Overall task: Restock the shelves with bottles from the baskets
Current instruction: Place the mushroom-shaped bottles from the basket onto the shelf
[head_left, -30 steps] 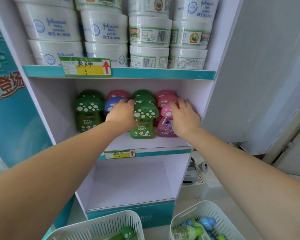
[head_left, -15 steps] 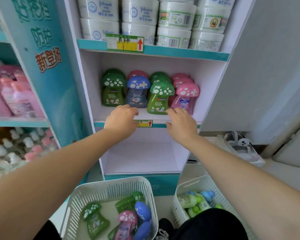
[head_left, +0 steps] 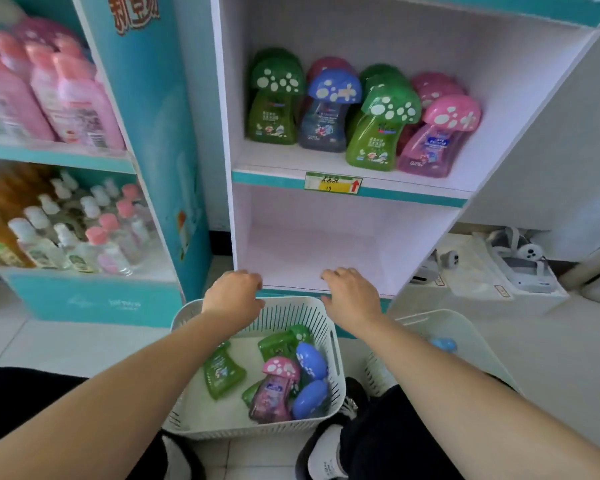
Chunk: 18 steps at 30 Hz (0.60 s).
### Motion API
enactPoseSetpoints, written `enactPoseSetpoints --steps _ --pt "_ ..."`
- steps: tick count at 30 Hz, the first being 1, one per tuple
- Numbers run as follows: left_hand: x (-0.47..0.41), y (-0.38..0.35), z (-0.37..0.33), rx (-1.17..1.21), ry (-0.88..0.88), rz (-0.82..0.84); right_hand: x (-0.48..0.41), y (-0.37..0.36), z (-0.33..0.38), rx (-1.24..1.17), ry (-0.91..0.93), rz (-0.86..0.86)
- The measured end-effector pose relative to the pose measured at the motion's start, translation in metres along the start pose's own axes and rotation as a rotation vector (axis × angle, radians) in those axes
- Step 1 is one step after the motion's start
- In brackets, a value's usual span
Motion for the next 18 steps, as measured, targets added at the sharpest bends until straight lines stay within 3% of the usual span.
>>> enactPoseSetpoints --steps 13,18 --pt "-0.031 -0.166 0.054 -0.04 0.151 0.376 -0.011 -0.169 0.0 -0.076 -0.07 0.445" --pt "-0.051 -0.217 0.062 -0.061 0.139 0.485 -0.015 -0.215 -0.006 0.016 -0.085 0.567"
Point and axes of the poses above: each hand's wrist, its own x-axis away from the middle knuckle, its own y-axis out of the back of the hand, z = x × y, the point moved 6 cm from there along -x, towards the middle knuckle, and after that the axes turned 10 degrees about y, right-handed, at the moved point
